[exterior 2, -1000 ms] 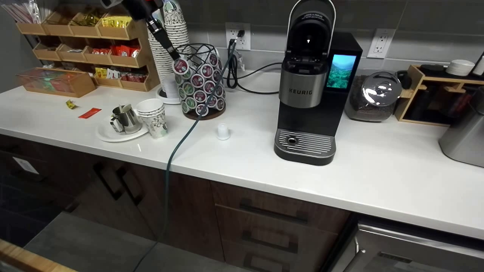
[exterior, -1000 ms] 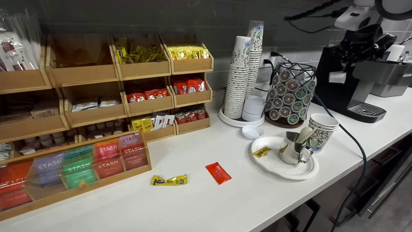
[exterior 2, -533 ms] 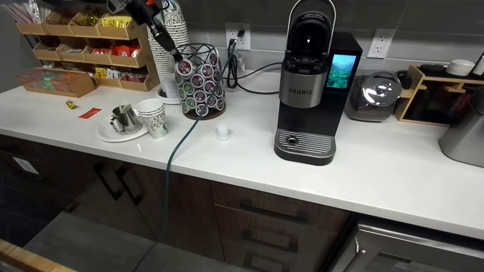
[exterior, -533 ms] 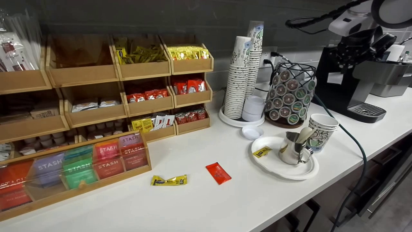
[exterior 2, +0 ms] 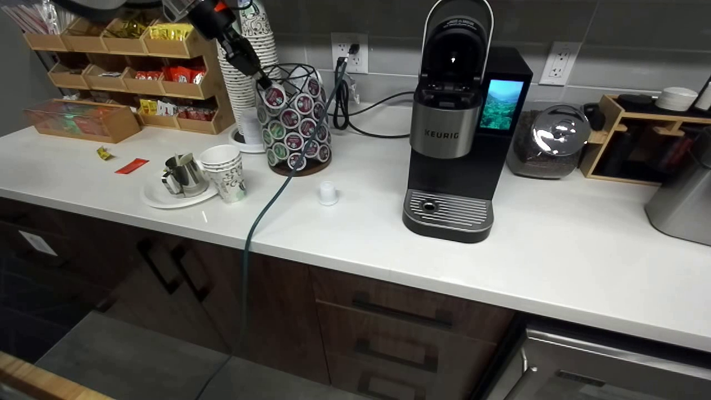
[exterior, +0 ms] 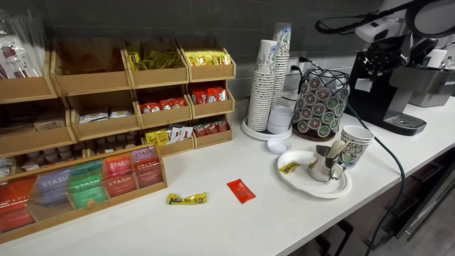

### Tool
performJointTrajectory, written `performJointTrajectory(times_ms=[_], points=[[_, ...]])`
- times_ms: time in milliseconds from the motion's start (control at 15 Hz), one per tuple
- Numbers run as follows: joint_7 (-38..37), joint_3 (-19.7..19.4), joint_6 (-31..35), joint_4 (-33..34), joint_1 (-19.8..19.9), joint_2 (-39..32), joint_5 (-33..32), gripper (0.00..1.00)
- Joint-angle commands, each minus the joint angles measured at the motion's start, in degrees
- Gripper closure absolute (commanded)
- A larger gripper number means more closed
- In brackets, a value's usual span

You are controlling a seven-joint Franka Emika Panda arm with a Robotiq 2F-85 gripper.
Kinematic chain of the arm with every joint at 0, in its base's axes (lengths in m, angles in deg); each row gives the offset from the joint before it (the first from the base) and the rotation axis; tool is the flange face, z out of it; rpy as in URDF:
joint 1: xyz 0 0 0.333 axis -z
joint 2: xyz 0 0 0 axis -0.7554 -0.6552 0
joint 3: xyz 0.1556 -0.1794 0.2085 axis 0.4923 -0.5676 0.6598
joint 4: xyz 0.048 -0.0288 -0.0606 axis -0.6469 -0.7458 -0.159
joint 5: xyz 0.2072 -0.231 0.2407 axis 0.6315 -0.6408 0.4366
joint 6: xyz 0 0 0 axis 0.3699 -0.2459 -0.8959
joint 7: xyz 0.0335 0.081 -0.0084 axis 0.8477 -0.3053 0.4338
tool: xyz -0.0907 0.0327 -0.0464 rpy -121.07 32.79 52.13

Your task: Remove the cup with a purple seal on top from the white plate and move it onto the spinning cups rack

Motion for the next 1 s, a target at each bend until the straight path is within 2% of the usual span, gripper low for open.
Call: performJointTrajectory(times_ms=[0,933], points=[[-4.4,0.1,0.1,1.3,-0.4,-2.0,-2.7,1.0],[-7.1,0.5,-0.7,7.4,-0.8,-7.3,-4.2,1.0]])
